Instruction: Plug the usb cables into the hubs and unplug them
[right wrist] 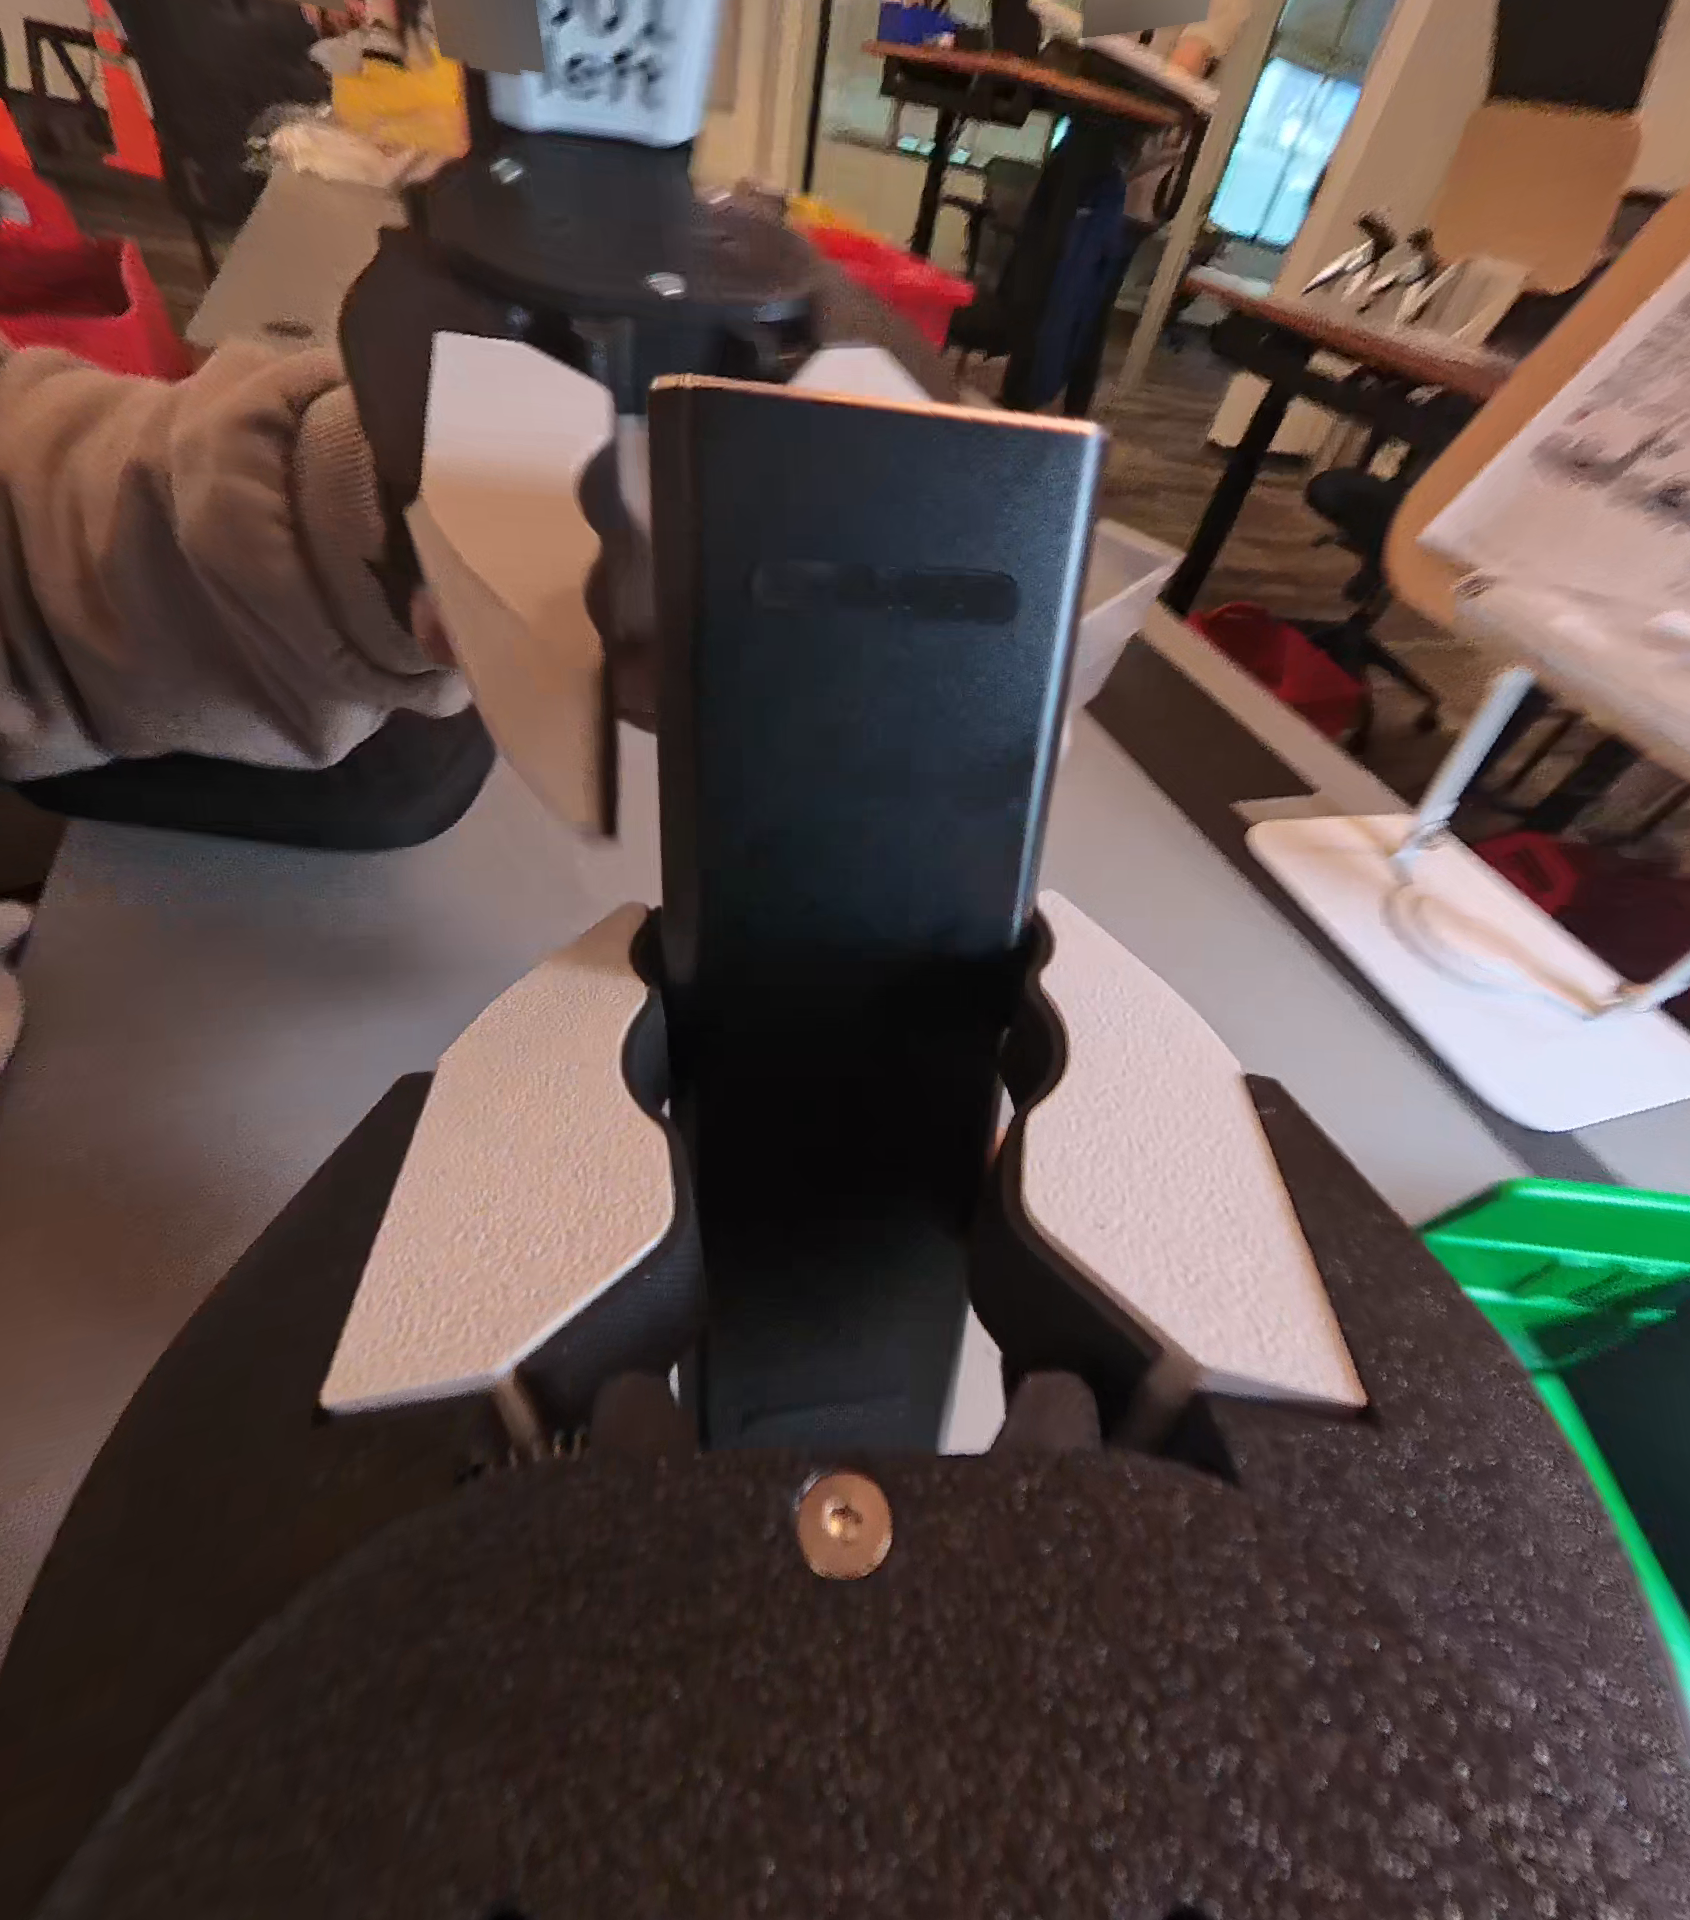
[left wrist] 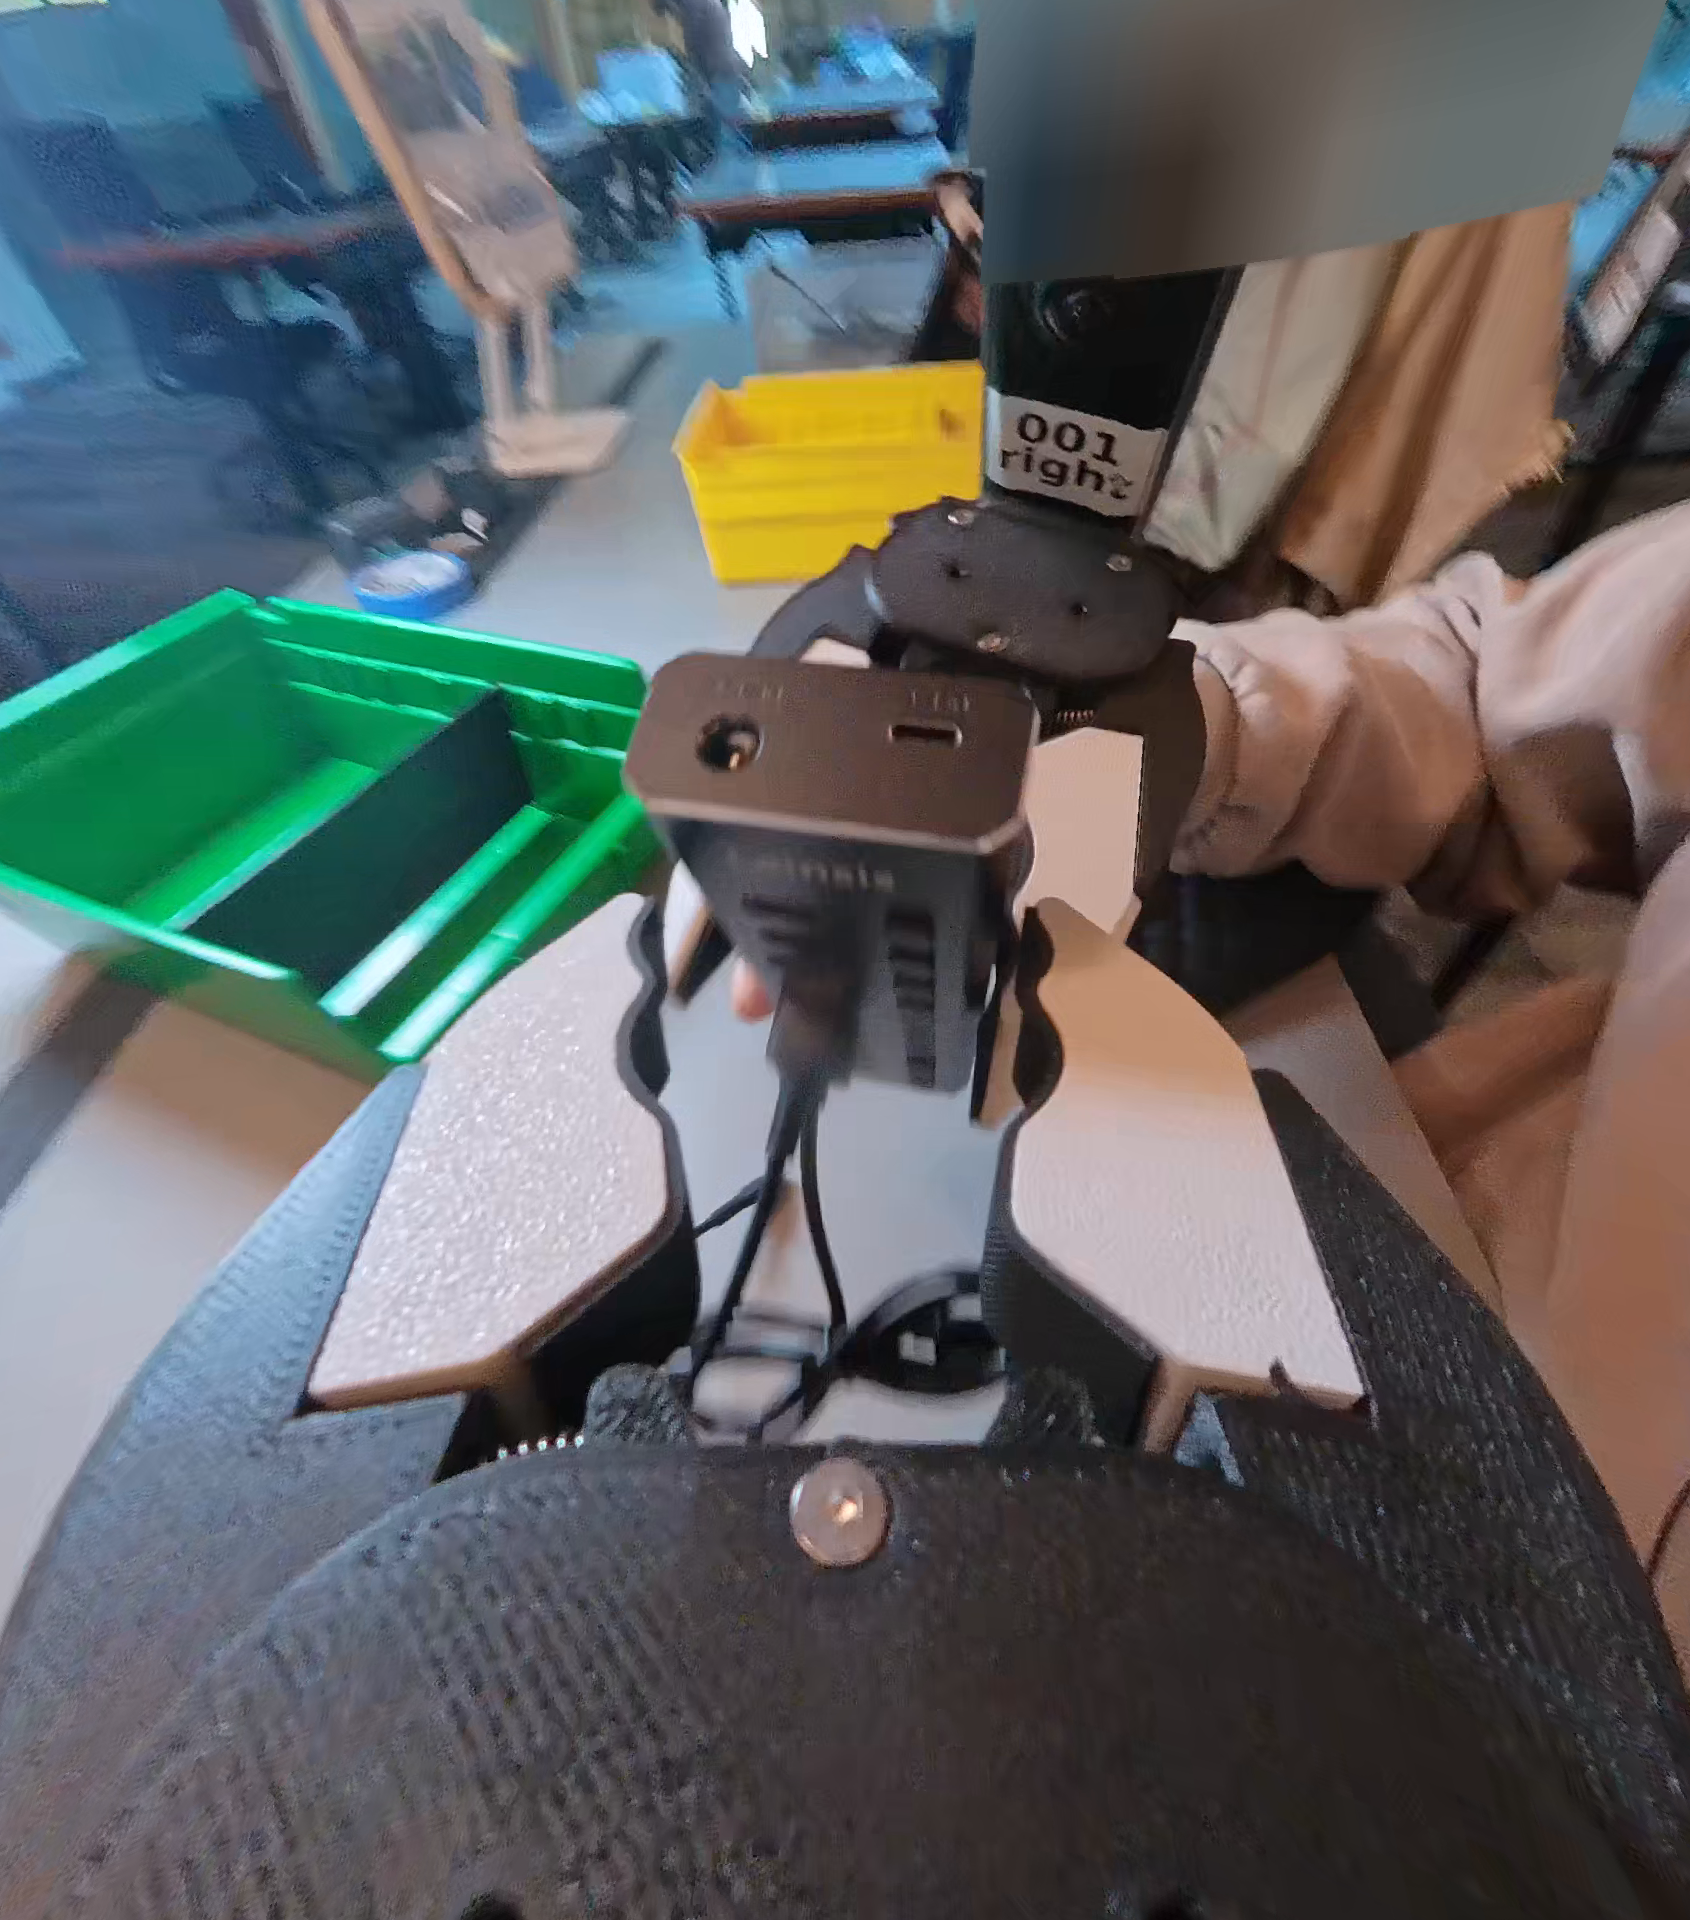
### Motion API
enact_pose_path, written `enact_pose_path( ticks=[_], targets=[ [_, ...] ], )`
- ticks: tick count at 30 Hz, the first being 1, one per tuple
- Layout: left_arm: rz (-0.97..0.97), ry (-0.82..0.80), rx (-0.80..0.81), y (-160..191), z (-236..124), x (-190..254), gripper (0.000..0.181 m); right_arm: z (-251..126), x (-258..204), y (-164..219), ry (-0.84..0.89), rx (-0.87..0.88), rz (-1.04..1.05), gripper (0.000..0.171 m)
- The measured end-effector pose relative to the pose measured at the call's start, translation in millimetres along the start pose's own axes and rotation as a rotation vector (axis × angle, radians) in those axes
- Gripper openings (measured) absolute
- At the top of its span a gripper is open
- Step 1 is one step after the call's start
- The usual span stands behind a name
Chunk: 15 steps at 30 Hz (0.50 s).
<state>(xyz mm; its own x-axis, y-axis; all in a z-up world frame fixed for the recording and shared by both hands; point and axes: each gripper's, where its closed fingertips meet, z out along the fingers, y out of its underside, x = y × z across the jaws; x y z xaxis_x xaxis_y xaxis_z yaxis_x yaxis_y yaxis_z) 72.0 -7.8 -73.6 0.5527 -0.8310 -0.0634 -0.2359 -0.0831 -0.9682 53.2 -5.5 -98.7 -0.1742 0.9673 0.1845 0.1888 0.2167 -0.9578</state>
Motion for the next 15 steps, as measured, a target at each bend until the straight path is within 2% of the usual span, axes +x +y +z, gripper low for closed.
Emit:
enact_pose_path(
  ticks=[2,4,7,11,13,15],
  targets=[
    [0.006,-0.109,0.105,-19,-30,-17,0.070,-13,29,-21,0.062,0.030,-0.015,0.062],
    [0.000,-0.215,0.213,-30,-64,-33,0.066,-29,67,-44,0.137,0.040,-0.030,0.062],
    [-0.085,-0.297,0.265,-10,-98,-46,0.056,-52,145,-63,0.309,-0.034,-0.077,0.063],
    [-0.267,-0.283,0.238,45,-98,-45,0.051,-75,262,-67,0.538,-0.149,-0.079,0.062],
    [-0.314,-0.260,0.187,71,-87,-42,0.051,-78,309,-64,0.578,-0.132,-0.010,0.062],
    [-0.327,-0.226,0.122,87,-74,-37,0.051,-74,339,-60,0.542,-0.044,0.135,0.062]
  ],
)
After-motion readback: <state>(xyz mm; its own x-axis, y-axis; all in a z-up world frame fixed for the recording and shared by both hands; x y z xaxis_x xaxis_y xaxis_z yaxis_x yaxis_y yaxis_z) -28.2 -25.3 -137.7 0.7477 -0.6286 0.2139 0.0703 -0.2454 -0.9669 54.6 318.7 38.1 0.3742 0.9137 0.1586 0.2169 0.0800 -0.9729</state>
